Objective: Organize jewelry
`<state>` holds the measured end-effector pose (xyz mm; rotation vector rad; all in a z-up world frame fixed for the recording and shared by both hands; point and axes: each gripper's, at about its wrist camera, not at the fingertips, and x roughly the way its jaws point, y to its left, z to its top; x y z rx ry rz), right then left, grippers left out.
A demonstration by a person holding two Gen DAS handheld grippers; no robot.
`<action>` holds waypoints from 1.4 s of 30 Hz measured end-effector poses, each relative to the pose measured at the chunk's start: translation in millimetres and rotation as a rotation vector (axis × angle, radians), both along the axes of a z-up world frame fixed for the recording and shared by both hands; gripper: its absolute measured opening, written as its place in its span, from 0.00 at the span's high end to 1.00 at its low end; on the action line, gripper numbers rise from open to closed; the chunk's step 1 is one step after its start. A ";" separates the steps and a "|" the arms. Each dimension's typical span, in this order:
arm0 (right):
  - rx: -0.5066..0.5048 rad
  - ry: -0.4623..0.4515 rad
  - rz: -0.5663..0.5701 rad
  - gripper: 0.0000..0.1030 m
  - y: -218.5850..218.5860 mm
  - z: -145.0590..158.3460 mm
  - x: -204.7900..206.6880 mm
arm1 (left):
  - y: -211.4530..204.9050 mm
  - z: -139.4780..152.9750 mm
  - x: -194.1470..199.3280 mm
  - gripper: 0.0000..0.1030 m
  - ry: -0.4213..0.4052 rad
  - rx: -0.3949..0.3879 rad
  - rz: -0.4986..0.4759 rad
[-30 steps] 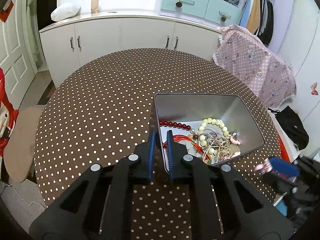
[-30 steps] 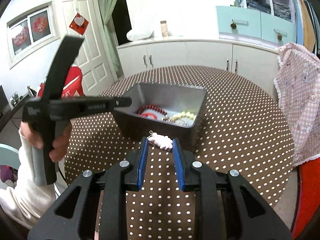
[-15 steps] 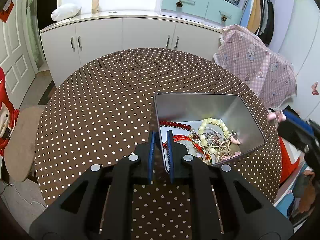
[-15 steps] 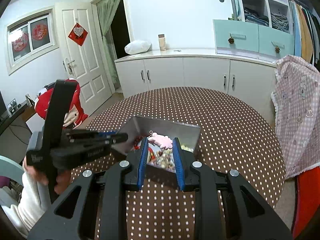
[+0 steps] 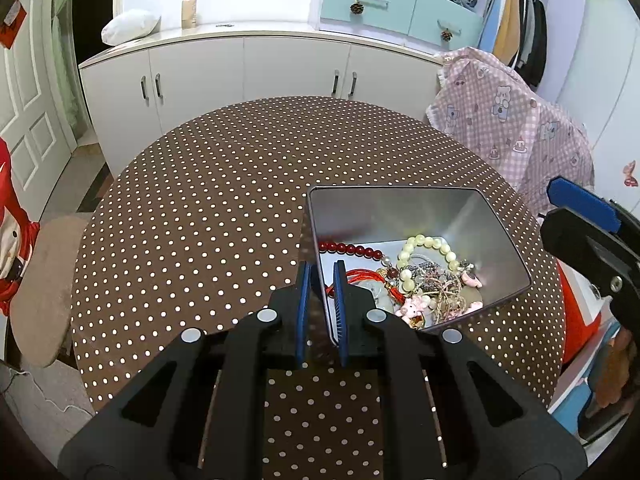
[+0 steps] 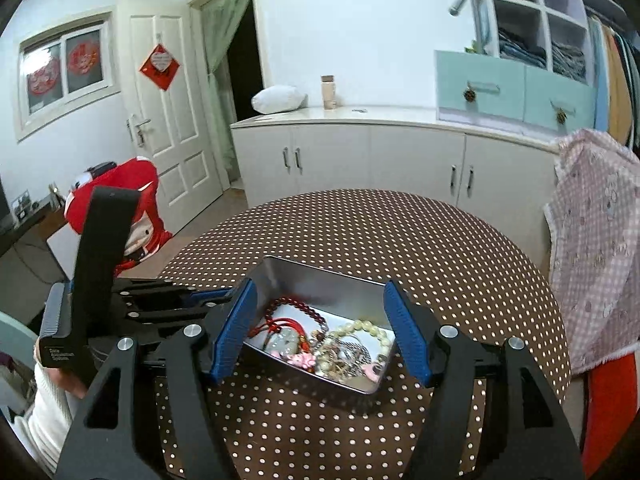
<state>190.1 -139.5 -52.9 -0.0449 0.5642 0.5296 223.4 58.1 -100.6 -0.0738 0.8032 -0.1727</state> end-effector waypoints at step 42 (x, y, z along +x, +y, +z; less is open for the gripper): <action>0.032 0.014 -0.088 0.19 -32.4 -9.9 -60.6 | -25.0 19.9 -67.6 0.22 -0.197 0.103 0.026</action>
